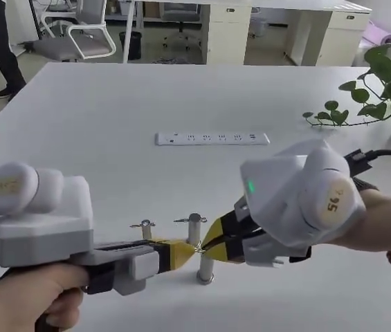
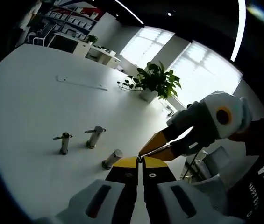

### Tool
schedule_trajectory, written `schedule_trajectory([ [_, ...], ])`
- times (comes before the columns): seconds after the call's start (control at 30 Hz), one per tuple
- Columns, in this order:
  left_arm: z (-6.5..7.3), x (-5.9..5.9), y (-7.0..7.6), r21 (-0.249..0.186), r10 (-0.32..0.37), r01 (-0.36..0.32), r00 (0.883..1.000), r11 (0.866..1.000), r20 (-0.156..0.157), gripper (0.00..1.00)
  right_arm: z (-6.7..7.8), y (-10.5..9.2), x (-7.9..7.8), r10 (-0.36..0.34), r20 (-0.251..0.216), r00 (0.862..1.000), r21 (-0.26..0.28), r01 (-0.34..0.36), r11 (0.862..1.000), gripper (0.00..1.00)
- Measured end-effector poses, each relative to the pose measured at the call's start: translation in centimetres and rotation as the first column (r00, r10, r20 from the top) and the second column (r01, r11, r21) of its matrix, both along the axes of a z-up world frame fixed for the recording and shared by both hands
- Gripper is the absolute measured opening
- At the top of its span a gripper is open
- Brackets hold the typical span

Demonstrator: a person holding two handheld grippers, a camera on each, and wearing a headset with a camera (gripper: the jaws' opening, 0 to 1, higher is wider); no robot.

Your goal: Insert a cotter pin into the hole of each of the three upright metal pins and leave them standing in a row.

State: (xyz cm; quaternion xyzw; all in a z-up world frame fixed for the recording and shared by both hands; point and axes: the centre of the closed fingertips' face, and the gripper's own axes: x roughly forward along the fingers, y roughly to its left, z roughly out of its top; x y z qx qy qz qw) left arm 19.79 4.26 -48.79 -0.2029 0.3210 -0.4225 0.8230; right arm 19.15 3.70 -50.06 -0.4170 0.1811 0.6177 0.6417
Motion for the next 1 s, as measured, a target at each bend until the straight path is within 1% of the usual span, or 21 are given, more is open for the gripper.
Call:
schedule_trajectory([
  [0.07,0.1,0.1,0.1,-0.007,0.006,-0.006,1.000,1.000,-0.004,0.00,0.0,0.1,0.0,-0.010,-0.012,1.000,0.010,0.010,1.000,0.00],
  [0.17,0.1,0.1,0.2,-0.003,0.005,-0.005,1.000,1.000,-0.002,0.00,0.0,0.1,0.1,-0.020,-0.028,0.999,0.017,0.021,1.000,0.00],
  [0.23,0.1,0.1,0.2,0.006,-0.001,0.000,1.000,1.000,0.011,0.00,0.0,0.2,0.0,-0.040,-0.066,0.997,0.039,0.042,0.998,0.00],
  [0.3,0.2,0.1,0.3,0.013,-0.006,0.006,1.000,1.000,0.030,0.00,0.2,0.3,0.1,-0.067,-0.108,0.992,0.075,0.075,0.994,0.00],
  [0.33,0.2,0.1,0.3,0.019,-0.010,0.009,0.999,1.000,0.040,0.00,0.2,0.4,0.0,-0.082,-0.145,0.986,0.093,0.096,0.991,0.00],
  [0.4,0.2,0.1,0.4,0.041,-0.020,0.017,0.998,0.999,0.065,0.00,0.2,0.2,-0.1,-0.104,-0.207,0.973,0.104,0.128,0.986,0.00],
  [0.43,0.0,0.1,0.5,0.062,-0.026,0.021,0.996,0.998,0.084,0.00,0.3,0.1,-0.1,-0.124,-0.244,0.962,0.114,0.156,0.981,0.00],
  [0.47,0.0,0.0,0.5,0.068,-0.029,0.023,0.996,0.997,0.087,0.00,0.3,0.1,0.0,-0.130,-0.254,0.959,0.120,0.164,0.979,0.00],
  [0.53,-0.1,0.0,0.6,0.072,-0.033,0.026,0.995,0.997,0.094,0.00,0.5,0.0,-0.2,-0.138,-0.309,0.941,0.138,0.187,0.973,0.01],
  [0.6,-0.3,-0.2,0.7,0.093,-0.046,0.036,0.993,0.995,0.111,0.00,0.4,-0.2,-0.3,-0.159,-0.378,0.912,0.142,0.227,0.963,0.05],
  [0.63,-0.4,-0.3,0.8,0.104,-0.058,0.045,0.991,0.994,0.122,0.00,0.4,-0.3,-0.4,-0.165,-0.415,0.895,0.145,0.244,0.959,0.06],
  [0.7,-0.3,-0.6,0.8,0.111,-0.081,0.065,0.986,0.992,0.143,0.00,0.4,-0.4,-0.6,-0.160,-0.460,0.873,0.153,0.255,0.955,0.08],
  [0.73,-0.2,-0.8,0.7,0.114,-0.091,0.073,0.984,0.991,0.156,0.00,0.3,-0.5,-0.7,-0.158,-0.476,0.865,0.156,0.260,0.953,0.08],
  [0.77,-0.3,-0.9,0.8,0.124,-0.105,0.084,0.980,0.989,0.169,0.00,0.3,-0.6,-1.1,-0.153,-0.517,0.842,0.157,0.269,0.950,0.09],
  [0.8,-0.3,-1.0,0.8,0.134,-0.114,0.090,0.977,0.987,0.179,0.00,0.3,-0.6,-1.5,-0.145,-0.550,0.823,0.154,0.271,0.950,0.09],
  [0.83,-0.3,-1.0,0.8,0.140,-0.122,0.097,0.975,0.985,0.187,0.00,0.4,-0.6,-1.7,-0.143,-0.590,0.795,0.161,0.290,0.943,0.09],
  [0.87,-0.2,-1.1,0.8,0.139,-0.131,0.105,0.972,0.985,0.197,0.00,0.4,-0.6,-1.7,-0.148,-0.603,0.784,0.167,0.305,0.937,0.10],
  [0.9,-0.1,-1.2,0.8,0.134,-0.138,0.112,0.970,0.985,0.202,0.00,0.4,-0.7,-1.9,-0.132,-0.612,0.780,0.168,0.292,0.942,0.10],
  [0.93,0.1,-1.3,0.8,0.124,-0.141,0.116,0.967,0.985,0.211,0.00,0.3,-0.9,-1.9,-0.133,-0.614,0.778,0.165,0.292,0.942,0.10],
  [0.97,0.2,-1.3,0.8,0.121,-0.143,0.119,0.965,0.985,0.218,0.00,0.3,-1.0,-1.8,-0.135,-0.606,0.784,0.164,0.289,0.943,0.11],
  [1.0,0.1,-1.3,0.9,0.125,-0.147,0.122,0.964,0.985,0.222,0.00,0.2,-1.2,-2.0,-0.121,-0.605,0.787,0.167,0.275,0.947,0.11],
])
